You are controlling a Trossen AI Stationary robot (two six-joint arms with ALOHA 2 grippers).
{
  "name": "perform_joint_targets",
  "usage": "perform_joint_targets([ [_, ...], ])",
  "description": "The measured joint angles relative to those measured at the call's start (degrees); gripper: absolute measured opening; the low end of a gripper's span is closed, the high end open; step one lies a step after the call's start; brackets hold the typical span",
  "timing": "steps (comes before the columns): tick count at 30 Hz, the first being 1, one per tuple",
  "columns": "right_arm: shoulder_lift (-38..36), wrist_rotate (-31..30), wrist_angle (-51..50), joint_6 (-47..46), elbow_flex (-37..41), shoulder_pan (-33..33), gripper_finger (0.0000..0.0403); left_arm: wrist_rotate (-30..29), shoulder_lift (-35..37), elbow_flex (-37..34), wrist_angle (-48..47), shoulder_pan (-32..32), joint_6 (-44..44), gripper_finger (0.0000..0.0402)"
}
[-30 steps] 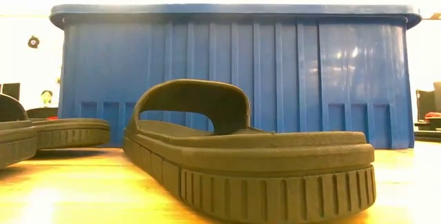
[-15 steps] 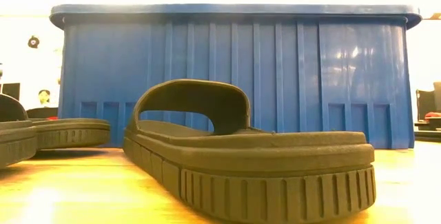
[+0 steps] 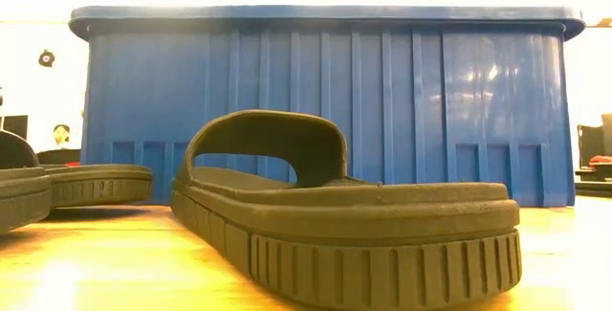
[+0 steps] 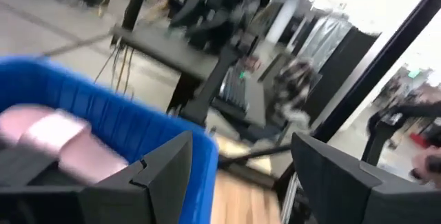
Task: Pick and place slides into bin
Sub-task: Put the black slide into the blue bin
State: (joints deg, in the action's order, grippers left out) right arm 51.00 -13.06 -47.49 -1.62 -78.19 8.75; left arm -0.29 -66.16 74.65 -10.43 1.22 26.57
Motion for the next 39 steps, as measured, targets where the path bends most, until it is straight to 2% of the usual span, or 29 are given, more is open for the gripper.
perform_joint_targets([
  [4,1.3,0.4,1.3,-2.7,0.0,0.0,0.0119,-0.1,-0.4,0.0,-4.4,-0.8,0.6,0.0233],
  [8,2.7,4.8,1.5,-2.5,0.0,0.0,0.0123,0.2,-0.5,0.0,-8.9,-2.1,3.1,0.0233],
  [11,4.2,5.7,1.5,-2.5,0.0,0.0,0.0127,0.1,-0.4,0.0,-12.2,-3.3,5.2,0.0233],
  [20,8.9,5.7,2.6,-1.1,0.0,0.0,0.0125,0.4,-0.4,0.0,-13.3,-7.7,14.3,0.0233],
  [23,9.5,5.7,3.6,-0.7,0.0,0.0,0.0120,1.8,-0.4,0.0,-14.1,-9.6,18.5,0.0233],
  [27,9.5,5.7,4.6,0.1,0.0,0.0,0.0117,7.3,-0.5,0.0,-17.2,-11.6,28.0,0.0233],
  [30,9.2,5.7,4.7,0.2,0.0,0.0,0.0117,8.8,-0.7,0.0,-19.3,-12.7,33.4,0.0233],
  [39,8.8,5.7,4.6,-1.4,0.0,0.0,0.0114,9.0,-0.7,0.0,-22.3,-14.1,36.6,0.0233],
])
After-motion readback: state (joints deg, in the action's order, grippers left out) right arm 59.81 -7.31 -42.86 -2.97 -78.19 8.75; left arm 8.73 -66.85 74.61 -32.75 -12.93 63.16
